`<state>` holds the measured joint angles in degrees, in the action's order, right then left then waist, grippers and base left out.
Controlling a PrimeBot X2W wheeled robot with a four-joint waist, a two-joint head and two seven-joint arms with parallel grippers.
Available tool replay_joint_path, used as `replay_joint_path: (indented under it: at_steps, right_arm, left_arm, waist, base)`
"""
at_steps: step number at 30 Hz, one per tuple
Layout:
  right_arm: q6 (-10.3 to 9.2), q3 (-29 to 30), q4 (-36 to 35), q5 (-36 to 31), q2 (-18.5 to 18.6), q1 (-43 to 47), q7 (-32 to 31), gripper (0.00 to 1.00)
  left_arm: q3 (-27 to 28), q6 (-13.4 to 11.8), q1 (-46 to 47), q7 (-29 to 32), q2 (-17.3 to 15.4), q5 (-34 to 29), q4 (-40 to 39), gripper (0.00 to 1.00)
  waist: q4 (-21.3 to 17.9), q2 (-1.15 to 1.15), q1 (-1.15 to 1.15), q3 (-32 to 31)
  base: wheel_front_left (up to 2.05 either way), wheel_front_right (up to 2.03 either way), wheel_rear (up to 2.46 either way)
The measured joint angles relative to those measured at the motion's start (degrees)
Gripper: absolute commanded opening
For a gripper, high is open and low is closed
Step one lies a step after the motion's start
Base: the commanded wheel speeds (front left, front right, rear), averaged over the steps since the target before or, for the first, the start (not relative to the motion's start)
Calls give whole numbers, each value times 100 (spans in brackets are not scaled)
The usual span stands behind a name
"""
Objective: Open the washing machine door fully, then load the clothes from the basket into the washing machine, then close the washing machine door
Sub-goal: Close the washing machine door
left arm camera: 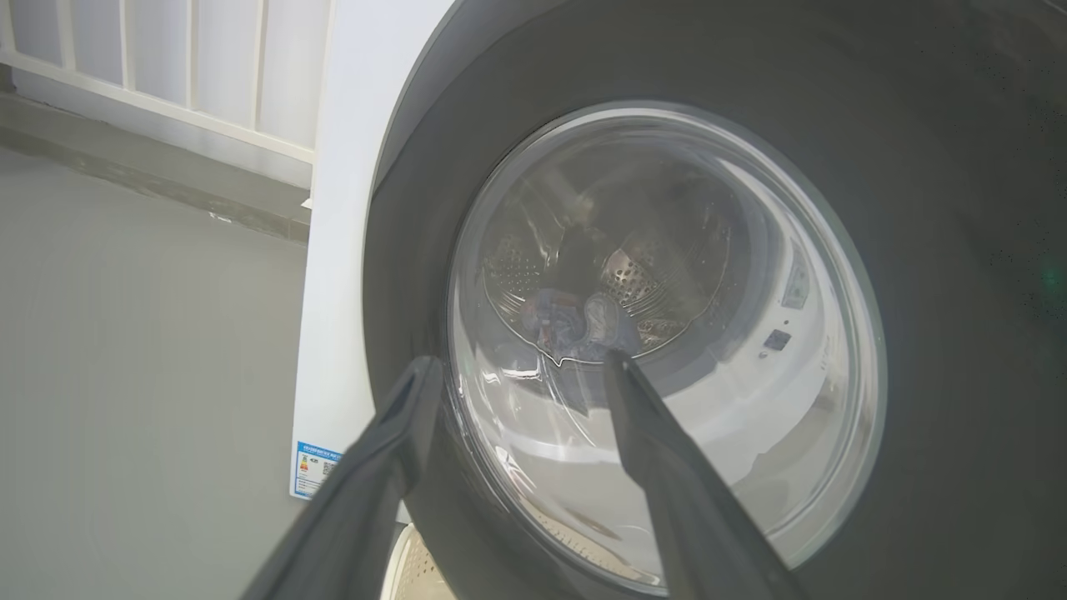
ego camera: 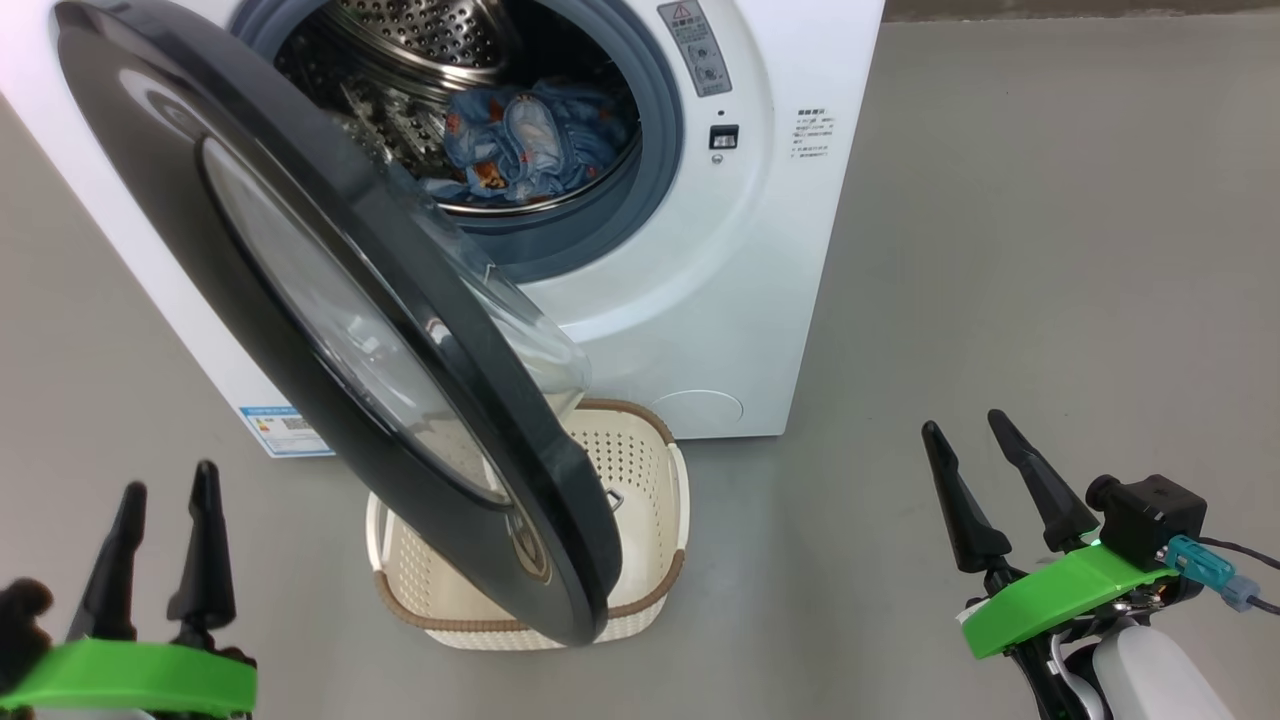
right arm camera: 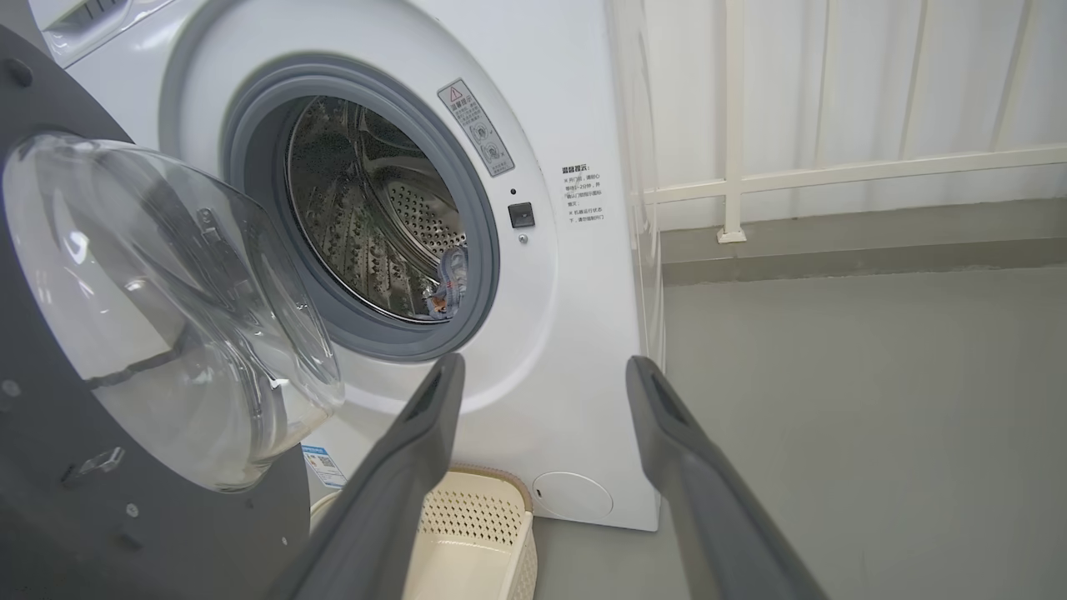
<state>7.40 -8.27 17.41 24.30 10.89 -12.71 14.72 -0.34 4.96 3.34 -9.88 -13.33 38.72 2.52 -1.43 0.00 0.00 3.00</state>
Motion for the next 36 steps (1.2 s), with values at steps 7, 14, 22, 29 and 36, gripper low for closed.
replay_joint_path:
  at_steps: [7, 14, 22, 29, 36]
  right_arm:
    - [0, 10, 4, -2, 8, 0, 0, 100]
    - [0, -38, -41, 1, 66, 1, 0, 100]
    - [0, -55, -42, 2, 156, 1, 1, 100]
    - [0, -90, -105, 2, 162, 2, 0, 84]
    - [0, -199, -423, 73, 151, 2, 0, 0]
  left_arm:
    - [-163, -177, -182, -383, 91, -743, 444, 100]
    - [-178, -225, -249, -434, 355, -1209, 665, 100]
    - [-22, -137, -249, -434, 543, -1685, 621, 100]
    - [79, -14, -249, -434, 731, -1784, 631, 100]
    - [108, 60, -250, -434, 862, -1878, 708, 100]
  waist:
    - [-30, 0, 0, -39]
    - [-25, 0, 0, -82]
    - [8, 0, 0, -115]
    - [77, 0, 0, -140]
    - [250, 0, 0, -158]
  base:
    - [0, 0, 0]
    - [0, 0, 0]
    - [0, 0, 0]
    - [0, 0, 0]
    - [0, 0, 0]
